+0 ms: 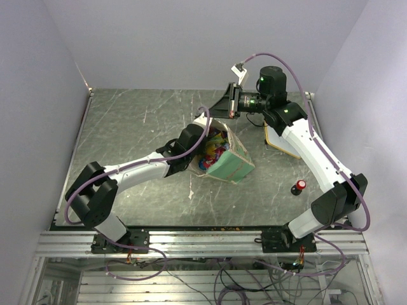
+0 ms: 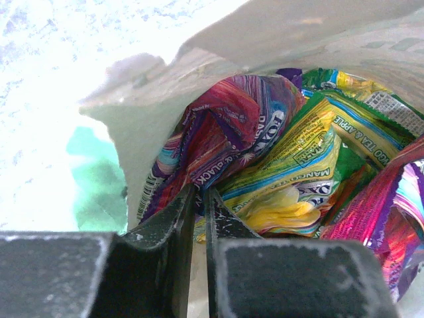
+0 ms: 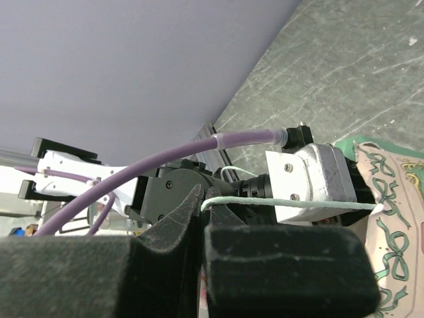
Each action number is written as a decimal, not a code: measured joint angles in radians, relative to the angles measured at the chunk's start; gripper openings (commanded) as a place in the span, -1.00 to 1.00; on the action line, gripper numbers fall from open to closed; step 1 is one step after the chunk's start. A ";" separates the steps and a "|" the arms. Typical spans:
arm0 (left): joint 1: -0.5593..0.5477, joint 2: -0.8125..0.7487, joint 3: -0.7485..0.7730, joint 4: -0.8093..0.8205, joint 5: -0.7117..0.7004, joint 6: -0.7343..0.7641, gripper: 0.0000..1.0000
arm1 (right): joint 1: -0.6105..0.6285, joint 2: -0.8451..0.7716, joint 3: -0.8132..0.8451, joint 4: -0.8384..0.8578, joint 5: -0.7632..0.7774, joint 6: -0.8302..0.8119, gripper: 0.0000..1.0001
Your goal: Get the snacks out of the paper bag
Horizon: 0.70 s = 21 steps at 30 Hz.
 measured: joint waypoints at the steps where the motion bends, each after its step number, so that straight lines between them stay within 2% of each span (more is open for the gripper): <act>1: 0.000 -0.005 0.001 -0.010 0.003 -0.002 -0.68 | 0.000 -0.002 0.000 0.000 0.000 -0.001 -1.00; 5: 0.003 -0.032 0.005 -0.052 0.038 -0.013 -0.86 | 0.000 -0.007 0.000 0.000 -0.002 -0.014 -1.00; 15: 0.010 -0.095 0.027 -0.154 0.110 -0.150 -0.86 | 0.000 -0.026 -0.021 0.011 -0.003 -0.031 -1.00; 21: 0.013 -0.191 0.035 -0.206 0.143 -0.249 -0.86 | -0.001 -0.026 -0.023 0.012 0.000 -0.056 -1.00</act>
